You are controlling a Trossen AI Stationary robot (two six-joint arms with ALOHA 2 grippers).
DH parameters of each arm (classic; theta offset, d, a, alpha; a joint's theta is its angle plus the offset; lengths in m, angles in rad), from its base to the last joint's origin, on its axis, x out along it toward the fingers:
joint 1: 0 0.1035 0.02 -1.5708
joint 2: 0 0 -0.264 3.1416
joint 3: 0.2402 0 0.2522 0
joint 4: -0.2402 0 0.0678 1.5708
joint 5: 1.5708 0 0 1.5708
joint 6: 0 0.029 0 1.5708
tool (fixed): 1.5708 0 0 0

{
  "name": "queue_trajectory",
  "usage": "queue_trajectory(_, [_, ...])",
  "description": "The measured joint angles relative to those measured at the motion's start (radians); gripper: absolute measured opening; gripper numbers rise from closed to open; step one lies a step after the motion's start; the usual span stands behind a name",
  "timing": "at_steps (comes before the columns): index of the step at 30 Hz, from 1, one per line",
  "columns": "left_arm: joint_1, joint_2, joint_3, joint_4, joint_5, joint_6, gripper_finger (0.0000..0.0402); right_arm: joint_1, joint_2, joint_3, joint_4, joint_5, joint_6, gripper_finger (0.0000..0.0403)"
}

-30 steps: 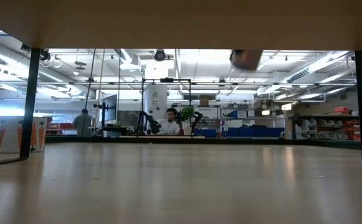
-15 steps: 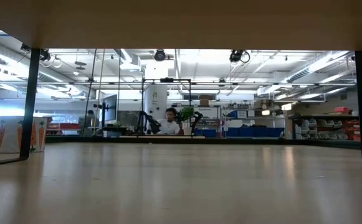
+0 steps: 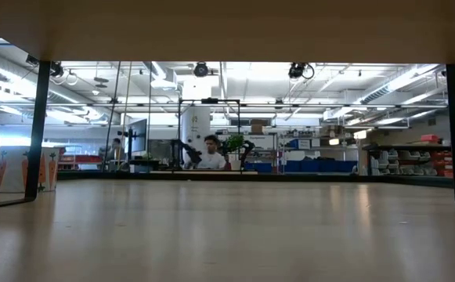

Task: Pick and place cans onto a shelf
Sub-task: Put the small canned corn on the shelf

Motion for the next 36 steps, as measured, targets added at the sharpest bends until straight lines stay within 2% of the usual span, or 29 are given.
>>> queue_trajectory(5, [-0.001,0.0,0.001,-0.013,0.003,0.0,0.0009,0.034,0.03,-0.004,0.057,-0.02,-0.212,0.0284])
queue_trajectory(11, [-0.004,0.0,0.001,-0.087,0.01,0.001,0.0009,0.061,0.04,-0.004,0.13,0.036,-0.246,0.0285])
queue_trajectory(18, [-0.003,0.0,0.001,-0.148,0.01,0.002,0.0009,0.055,0.041,-0.014,0.13,-0.014,-0.141,0.0285])
queue_trajectory(24, [-0.003,0.0,0.001,-0.148,0.01,0.002,0.0009,0.019,0.041,-0.093,0.177,-0.019,-0.079,0.0285])
queue_trajectory(36, [-0.003,0.0,0.001,-0.147,0.011,0.026,0.0009,-0.027,0.041,-0.167,0.246,-0.075,-0.035,0.0289])
